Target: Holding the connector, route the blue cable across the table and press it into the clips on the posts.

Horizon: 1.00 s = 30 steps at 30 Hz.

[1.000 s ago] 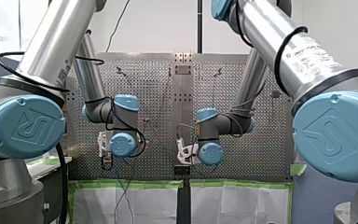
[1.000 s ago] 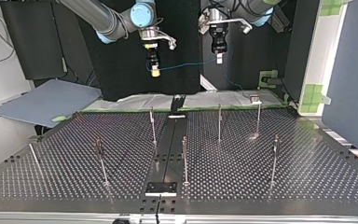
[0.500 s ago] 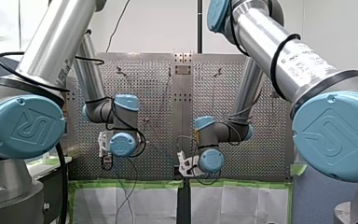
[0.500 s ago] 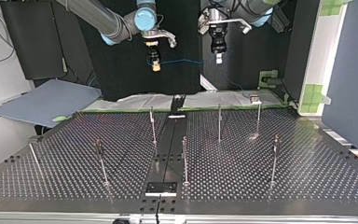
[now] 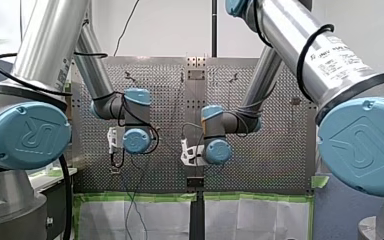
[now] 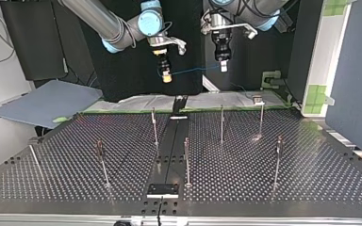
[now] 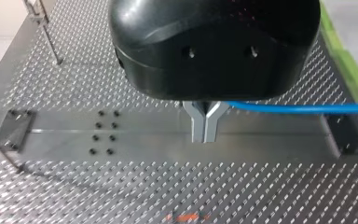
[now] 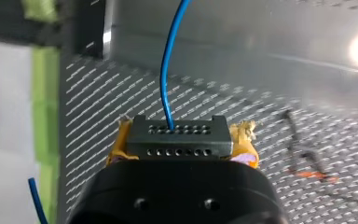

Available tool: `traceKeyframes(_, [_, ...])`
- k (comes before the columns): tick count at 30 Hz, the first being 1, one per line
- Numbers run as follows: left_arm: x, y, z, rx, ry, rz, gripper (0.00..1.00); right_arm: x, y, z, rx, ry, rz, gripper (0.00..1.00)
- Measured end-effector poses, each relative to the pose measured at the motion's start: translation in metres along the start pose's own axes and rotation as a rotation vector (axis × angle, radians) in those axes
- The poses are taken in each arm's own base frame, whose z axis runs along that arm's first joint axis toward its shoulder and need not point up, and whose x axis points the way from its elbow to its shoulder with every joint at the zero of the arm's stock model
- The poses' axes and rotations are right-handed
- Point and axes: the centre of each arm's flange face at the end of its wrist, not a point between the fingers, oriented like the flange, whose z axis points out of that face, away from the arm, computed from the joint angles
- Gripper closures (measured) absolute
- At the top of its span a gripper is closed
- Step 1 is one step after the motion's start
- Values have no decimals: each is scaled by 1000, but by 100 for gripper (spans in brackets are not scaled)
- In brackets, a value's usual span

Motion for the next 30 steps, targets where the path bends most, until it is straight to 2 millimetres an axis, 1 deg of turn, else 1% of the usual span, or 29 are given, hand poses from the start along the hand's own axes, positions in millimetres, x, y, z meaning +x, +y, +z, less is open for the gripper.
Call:
traceKeyframes(6, [-9, 7, 9, -31, -13, 15, 100, 45, -8, 8, 52, 52, 31, 100])
traceKeyframes(16, [-18, 9, 33, -65, -10, 28, 100, 115, -20, 11, 133, 127, 43, 100])
traceKeyframes(20, [-22, 11, 41, -79, -13, 17, 100, 148, -23, 9, 172, 173, 53, 100])
traceKeyframes(24, [-27, 14, 50, -97, -17, -6, 100, 172, -23, 3, 191, 213, 67, 100])
traceKeyframes(30, [-43, 25, 58, -126, -34, -48, 100, 211, -21, -7, 211, 278, 91, 100])
